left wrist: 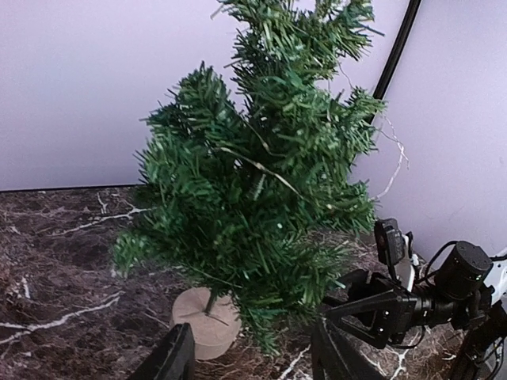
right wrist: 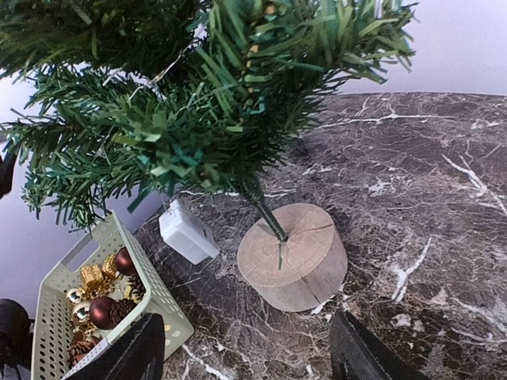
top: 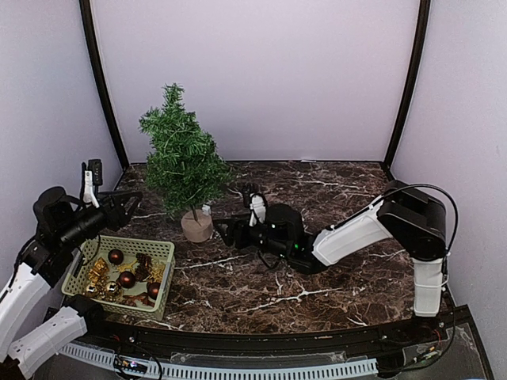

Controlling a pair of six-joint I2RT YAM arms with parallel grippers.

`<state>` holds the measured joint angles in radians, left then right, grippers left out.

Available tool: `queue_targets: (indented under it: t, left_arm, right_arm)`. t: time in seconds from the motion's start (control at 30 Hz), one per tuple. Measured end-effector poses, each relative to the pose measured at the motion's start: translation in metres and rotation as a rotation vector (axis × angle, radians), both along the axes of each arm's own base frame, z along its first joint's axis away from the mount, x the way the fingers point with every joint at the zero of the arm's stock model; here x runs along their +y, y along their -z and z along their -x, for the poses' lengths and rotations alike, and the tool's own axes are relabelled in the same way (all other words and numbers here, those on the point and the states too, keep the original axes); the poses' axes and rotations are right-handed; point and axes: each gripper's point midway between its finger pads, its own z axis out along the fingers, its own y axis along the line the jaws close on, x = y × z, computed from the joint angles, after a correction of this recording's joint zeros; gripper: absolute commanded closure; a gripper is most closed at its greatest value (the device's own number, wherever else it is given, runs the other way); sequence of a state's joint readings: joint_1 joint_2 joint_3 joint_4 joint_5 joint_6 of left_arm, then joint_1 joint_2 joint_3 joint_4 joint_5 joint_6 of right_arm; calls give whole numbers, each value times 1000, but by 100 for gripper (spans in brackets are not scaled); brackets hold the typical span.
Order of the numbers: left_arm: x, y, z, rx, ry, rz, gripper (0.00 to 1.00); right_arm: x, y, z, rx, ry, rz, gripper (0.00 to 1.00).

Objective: Decorate the small christmas tree
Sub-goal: Wrap the side of the string light in the gap of the branches, then pick up the power switch from the light string.

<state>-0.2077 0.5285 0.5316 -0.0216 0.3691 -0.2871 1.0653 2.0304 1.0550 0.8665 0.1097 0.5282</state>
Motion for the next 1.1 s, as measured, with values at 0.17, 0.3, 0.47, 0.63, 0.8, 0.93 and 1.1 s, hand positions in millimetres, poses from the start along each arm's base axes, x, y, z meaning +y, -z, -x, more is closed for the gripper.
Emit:
queue_targets:
  t: [0.17,0.3,0.47,0.63,0.8,0.93,1.1]
  left_arm:
    - [-45,43,23,91,104,34,50]
    - [-77,75,36,148,144,-3,50]
    - [-113,96,43,136,149,-42,49]
    - [-129,114,27,124,68,-78,43]
    - [-136,127,4,111,-29,-101,38]
    - [-139,125,-10,70,-91,-110,35]
    - [-148,118,-25,14,-129,-128,35]
  right_arm:
    - [-25,-3,-6,19,70,-14,27]
    - [-57,-16,-16,25,144,-40,27]
    - [-96,-33,-22,15,227,-66,26]
    - [-127,-48,-21,3,279,-104,25]
    - [-147,-60,-18,-15,301,-137,24]
    - [-160,-69,-17,-30,315,-172,23]
    - [-168,-73,-18,-37,325,-195,23]
